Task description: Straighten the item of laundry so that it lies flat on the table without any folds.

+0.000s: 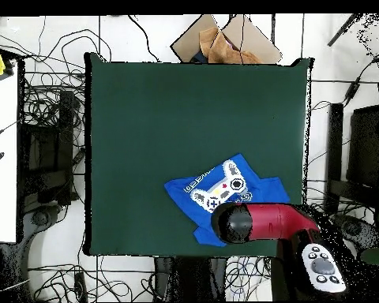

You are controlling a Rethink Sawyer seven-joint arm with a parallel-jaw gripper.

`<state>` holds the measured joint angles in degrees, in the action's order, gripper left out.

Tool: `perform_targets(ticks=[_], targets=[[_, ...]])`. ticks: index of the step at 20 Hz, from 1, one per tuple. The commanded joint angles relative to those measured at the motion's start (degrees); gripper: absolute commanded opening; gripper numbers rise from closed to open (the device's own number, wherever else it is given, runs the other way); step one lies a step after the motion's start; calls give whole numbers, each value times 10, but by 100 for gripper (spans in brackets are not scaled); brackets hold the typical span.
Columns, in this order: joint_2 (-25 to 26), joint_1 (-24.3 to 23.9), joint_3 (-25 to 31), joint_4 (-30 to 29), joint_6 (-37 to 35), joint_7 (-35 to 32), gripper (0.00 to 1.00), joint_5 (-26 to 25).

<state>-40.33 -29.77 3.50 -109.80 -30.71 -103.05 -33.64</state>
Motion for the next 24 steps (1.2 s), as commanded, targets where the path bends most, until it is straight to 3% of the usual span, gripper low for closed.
perform_targets(ticks=[1, 6, 10, 18, 24], targets=[[38, 13, 54, 38, 47, -41, 100, 18], [93, 73, -33, 84, 131, -121, 100, -36], [161, 97, -88, 112, 202, -138, 100, -53], [265, 153, -210, 140, 340, -137, 100, -5], [250, 134, -180, 127, 320, -90, 100, 24]])
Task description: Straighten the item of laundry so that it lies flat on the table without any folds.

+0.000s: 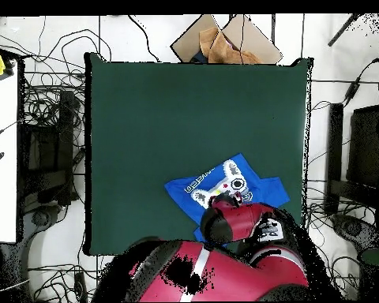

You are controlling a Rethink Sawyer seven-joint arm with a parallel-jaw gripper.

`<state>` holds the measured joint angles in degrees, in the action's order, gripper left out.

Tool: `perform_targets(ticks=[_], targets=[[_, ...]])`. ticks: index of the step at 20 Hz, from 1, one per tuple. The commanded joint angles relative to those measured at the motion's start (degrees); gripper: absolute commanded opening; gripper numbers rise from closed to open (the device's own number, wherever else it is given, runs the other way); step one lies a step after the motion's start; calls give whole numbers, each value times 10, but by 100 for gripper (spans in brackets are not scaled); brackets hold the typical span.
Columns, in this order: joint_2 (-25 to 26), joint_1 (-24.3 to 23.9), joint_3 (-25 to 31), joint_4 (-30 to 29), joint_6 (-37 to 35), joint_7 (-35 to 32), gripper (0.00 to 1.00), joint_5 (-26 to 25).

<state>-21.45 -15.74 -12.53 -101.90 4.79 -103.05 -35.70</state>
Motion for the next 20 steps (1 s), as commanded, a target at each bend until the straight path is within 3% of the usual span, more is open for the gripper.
perform_targets(ticks=[1, 8, 12, 15, 18, 20], targets=[[63, -10, -11, 51, -39, -85, 100, 47], [42, -67, 106, 22, -76, -50, 100, 39], [77, -75, 149, 33, -76, -44, 100, 37], [86, -56, 148, 31, -86, -60, 100, 56], [46, -26, 129, 3, -129, -71, 100, 79], [16, -36, 144, -20, -166, -53, 100, 83]])
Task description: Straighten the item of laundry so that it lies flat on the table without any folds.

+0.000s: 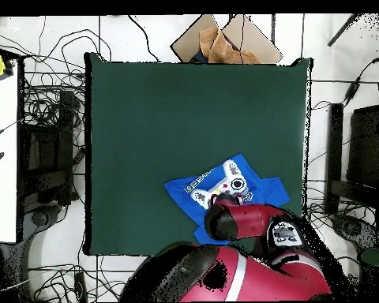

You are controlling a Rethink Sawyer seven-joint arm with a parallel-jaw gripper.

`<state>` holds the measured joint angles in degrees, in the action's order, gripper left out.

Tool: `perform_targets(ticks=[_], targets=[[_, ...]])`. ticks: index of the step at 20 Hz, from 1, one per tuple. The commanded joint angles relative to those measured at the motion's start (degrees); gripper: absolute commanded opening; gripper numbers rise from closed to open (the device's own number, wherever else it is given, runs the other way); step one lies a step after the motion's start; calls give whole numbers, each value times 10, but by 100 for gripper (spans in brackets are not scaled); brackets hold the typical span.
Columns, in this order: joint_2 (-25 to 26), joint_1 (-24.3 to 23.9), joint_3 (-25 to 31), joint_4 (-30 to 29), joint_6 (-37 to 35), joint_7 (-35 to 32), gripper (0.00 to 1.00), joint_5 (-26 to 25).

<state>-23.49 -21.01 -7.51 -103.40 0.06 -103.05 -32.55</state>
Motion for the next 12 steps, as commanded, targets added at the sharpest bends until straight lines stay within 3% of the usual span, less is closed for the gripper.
perform_targets(ticks=[1, 12], targets=[[24, 9, 104, -14, -132, -42, 100, 53], [-55, -25, 150, -50, -191, -24, 100, 70]])
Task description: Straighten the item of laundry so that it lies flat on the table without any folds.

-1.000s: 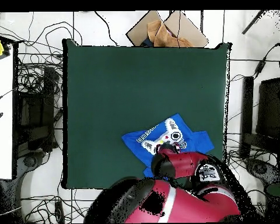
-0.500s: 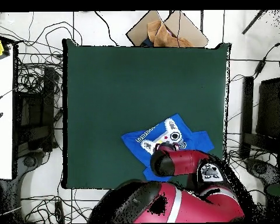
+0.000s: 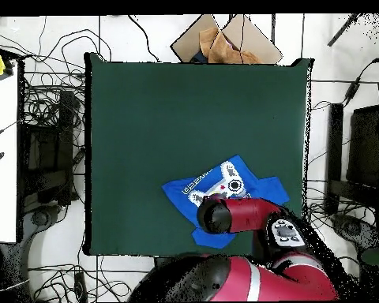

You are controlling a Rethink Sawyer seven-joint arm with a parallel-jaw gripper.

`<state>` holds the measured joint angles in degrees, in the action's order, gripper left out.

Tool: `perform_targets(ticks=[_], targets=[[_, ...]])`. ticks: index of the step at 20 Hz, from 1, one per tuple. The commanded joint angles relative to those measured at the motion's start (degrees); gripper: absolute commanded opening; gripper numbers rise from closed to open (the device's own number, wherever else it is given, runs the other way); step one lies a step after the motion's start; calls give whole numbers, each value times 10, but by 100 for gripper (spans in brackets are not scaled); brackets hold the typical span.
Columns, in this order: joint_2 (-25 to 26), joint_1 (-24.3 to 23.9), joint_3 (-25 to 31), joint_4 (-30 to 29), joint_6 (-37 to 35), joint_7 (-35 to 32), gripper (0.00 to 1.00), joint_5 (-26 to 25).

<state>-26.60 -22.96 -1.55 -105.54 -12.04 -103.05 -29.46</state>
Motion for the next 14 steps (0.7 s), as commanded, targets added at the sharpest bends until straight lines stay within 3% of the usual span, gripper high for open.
perform_targets(ticks=[1, 8, 14], targets=[[-25, -4, 93, -28, -71, -27, 100, 41], [-34, 16, 103, -33, -82, -57, 100, 65], [-16, 59, 91, -15, -37, -105, 100, 94]])
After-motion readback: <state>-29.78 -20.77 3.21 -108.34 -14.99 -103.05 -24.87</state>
